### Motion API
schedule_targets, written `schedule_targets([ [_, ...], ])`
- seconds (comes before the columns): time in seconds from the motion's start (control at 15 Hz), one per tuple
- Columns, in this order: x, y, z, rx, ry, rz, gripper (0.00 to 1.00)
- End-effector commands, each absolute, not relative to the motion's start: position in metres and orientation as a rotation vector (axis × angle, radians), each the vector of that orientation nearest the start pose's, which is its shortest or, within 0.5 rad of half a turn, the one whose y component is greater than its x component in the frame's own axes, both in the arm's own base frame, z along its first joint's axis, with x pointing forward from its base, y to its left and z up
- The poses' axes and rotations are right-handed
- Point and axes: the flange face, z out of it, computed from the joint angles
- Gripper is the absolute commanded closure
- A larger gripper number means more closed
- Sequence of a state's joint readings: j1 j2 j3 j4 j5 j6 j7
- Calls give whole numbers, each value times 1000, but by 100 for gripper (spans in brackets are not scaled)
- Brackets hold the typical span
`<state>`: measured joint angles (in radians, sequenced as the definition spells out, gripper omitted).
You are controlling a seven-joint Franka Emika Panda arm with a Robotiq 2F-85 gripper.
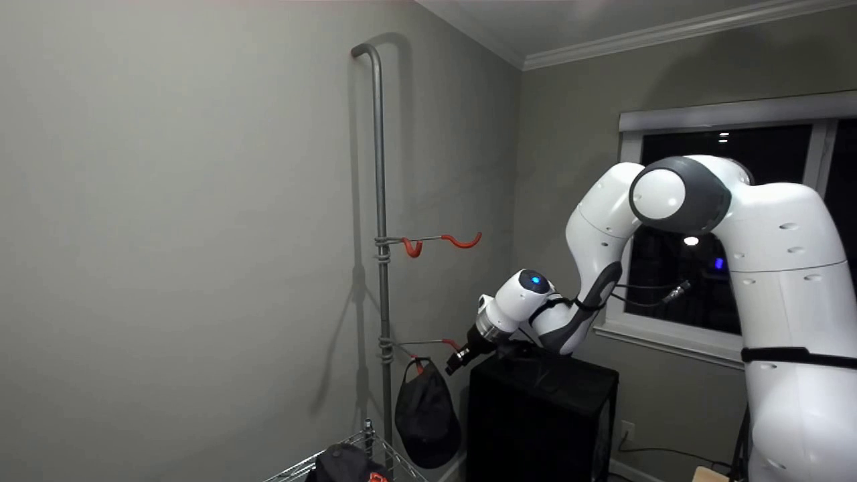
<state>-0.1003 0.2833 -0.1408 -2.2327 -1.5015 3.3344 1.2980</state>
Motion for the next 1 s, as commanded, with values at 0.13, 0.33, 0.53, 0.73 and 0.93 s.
schedule_targets([
  [0.13,544,-24,265,-2992,-69,-999,0],
  [0.33,548,-21,245,-3004,-76,-955,0],
  [0.53,551,-16,224,-3022,-100,-910,0],
  [0.73,564,-12,214,-3019,-137,-915,0],
  [0.93,584,-4,209,-2994,-196,-950,0],
])
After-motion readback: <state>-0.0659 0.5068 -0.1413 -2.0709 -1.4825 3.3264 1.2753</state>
